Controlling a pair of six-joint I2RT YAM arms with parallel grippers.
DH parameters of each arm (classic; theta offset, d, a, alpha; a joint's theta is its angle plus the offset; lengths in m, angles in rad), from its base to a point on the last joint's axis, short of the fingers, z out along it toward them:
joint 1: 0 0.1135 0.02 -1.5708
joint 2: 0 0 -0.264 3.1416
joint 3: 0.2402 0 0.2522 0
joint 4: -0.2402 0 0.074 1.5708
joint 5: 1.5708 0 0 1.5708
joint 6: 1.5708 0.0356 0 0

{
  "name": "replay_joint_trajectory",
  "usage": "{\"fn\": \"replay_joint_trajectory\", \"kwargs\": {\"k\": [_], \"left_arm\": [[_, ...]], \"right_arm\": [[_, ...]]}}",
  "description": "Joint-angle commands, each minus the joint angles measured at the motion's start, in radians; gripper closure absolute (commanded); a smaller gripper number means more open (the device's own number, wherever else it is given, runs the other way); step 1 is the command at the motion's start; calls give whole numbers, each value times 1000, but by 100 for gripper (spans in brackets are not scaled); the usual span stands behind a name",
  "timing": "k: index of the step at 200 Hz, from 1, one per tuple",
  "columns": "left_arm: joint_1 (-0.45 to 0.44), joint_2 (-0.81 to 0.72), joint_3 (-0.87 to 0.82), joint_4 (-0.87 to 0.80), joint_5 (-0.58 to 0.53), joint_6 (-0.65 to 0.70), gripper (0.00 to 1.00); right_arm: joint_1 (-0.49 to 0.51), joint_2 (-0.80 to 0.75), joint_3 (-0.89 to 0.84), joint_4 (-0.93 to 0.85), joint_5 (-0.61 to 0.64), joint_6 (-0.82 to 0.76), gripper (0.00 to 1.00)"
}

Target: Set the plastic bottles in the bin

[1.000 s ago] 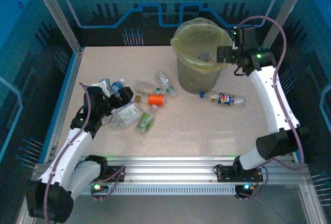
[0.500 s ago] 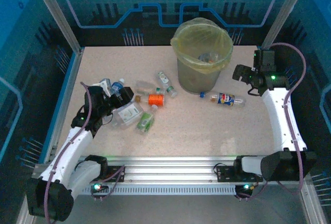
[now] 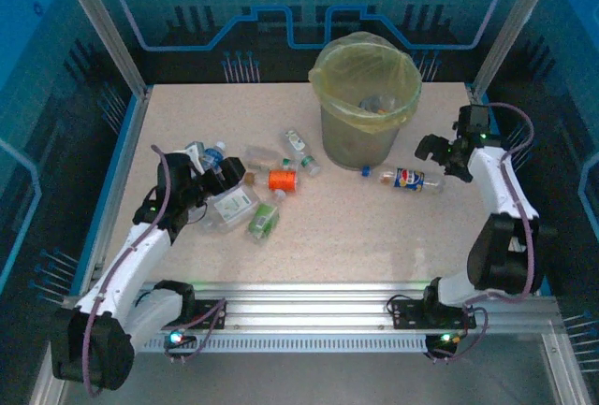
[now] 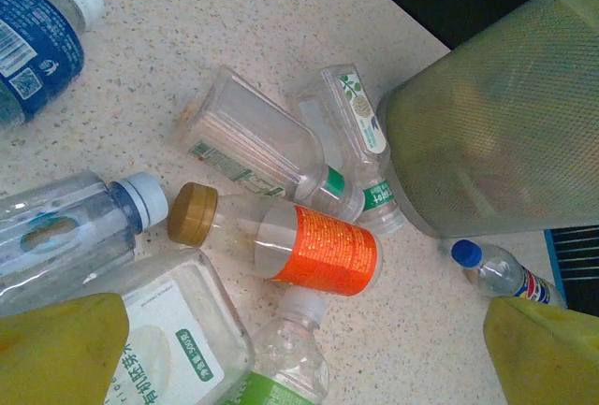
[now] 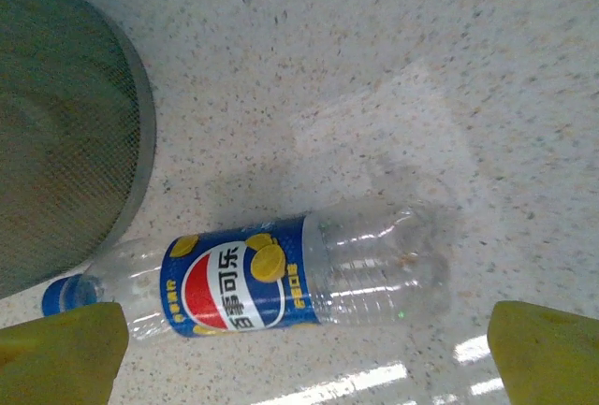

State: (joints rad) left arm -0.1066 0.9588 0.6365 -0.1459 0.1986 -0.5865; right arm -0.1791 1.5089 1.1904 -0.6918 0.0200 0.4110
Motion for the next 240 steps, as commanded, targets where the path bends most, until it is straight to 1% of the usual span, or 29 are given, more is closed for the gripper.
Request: {"fn": "replay_joint_trajectory", "kwargs": {"k": [1, 59, 112, 133, 180, 240], "left_arm": [[7, 6, 14, 23, 26, -13, 1], [6, 3, 8, 16, 18, -9, 1], [5, 6, -3, 14, 12, -7, 1], [5, 6, -2, 14, 10, -4, 1], [5, 6, 6, 4, 9, 16, 1], [4, -2, 3, 5, 15, 18, 1]], "right_arm": [[-19, 76, 26, 55, -58, -6, 1], [-19, 295, 144, 49, -38, -34, 12], [-19, 383, 173, 28, -35, -49, 17], [-19, 381, 151, 19, -38, -38, 18], [-19, 321, 61, 27, -50, -11, 19], [2, 191, -55, 26, -75, 20, 17]]}}
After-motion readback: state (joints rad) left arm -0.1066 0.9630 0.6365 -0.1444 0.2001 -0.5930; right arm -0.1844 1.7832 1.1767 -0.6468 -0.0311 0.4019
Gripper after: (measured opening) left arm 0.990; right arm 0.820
